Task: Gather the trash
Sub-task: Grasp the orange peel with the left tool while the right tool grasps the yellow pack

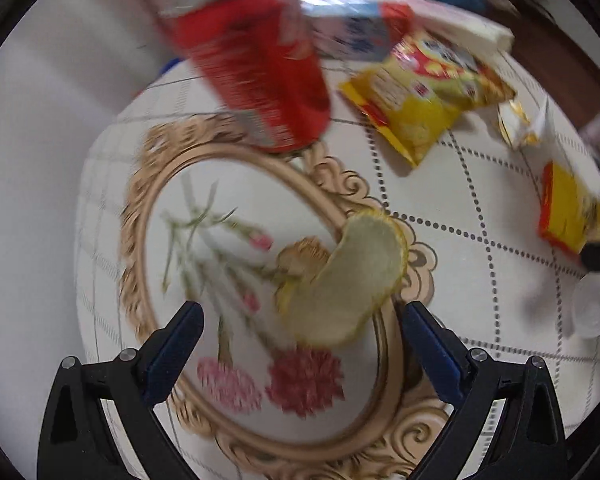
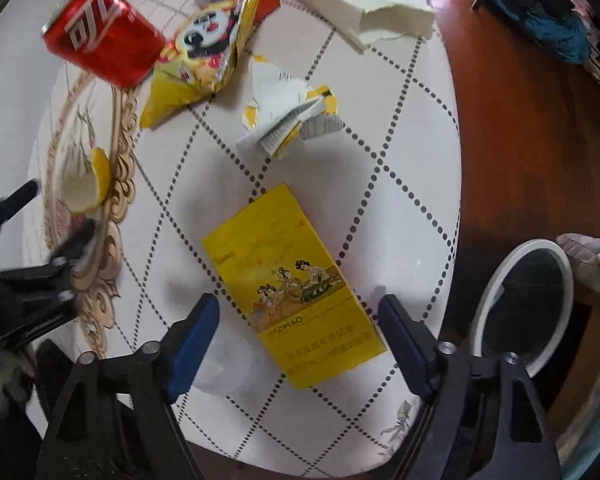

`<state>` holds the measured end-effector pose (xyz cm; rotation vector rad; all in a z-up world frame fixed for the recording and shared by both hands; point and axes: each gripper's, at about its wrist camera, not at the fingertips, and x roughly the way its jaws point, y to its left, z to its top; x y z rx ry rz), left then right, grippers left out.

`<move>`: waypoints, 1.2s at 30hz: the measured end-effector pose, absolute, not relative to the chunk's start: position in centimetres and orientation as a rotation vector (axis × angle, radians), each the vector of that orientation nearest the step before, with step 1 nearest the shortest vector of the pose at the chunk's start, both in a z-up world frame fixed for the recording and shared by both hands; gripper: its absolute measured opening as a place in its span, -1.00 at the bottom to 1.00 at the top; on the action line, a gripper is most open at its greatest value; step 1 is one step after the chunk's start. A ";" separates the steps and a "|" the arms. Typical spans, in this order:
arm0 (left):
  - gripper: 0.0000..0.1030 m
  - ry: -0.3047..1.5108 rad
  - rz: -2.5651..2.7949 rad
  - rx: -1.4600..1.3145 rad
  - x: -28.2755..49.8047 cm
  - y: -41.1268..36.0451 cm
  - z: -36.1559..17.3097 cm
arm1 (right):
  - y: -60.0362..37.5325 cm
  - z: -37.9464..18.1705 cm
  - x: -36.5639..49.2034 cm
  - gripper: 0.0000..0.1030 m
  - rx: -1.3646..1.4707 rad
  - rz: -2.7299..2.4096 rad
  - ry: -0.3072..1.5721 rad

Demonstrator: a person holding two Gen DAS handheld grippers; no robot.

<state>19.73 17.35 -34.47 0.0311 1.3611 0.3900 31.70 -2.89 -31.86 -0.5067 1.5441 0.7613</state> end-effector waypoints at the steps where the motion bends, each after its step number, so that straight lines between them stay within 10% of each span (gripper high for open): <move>1: 0.93 1.361 0.363 0.031 20.1 17.7 -34.5 | -3.3 -31.7 31.8 0.63 -0.508 0.765 1.527; 5: 0.61 1.374 0.284 -0.046 20.9 19.2 -34.7 | -2.0 -31.8 33.4 0.63 -0.581 0.788 1.478; 7: -0.11 1.367 0.228 -0.116 20.9 19.4 -34.7 | -1.3 -32.3 32.4 0.66 -0.627 0.800 1.459; 14: -0.30 1.331 0.320 -0.255 20.3 18.9 -34.1 | 0.5 -32.4 28.9 0.28 -0.736 0.788 1.336; 36: -0.34 1.273 0.556 -0.402 16.3 16.2 -35.9 | 0.3 -33.4 29.7 0.49 -0.707 0.733 1.417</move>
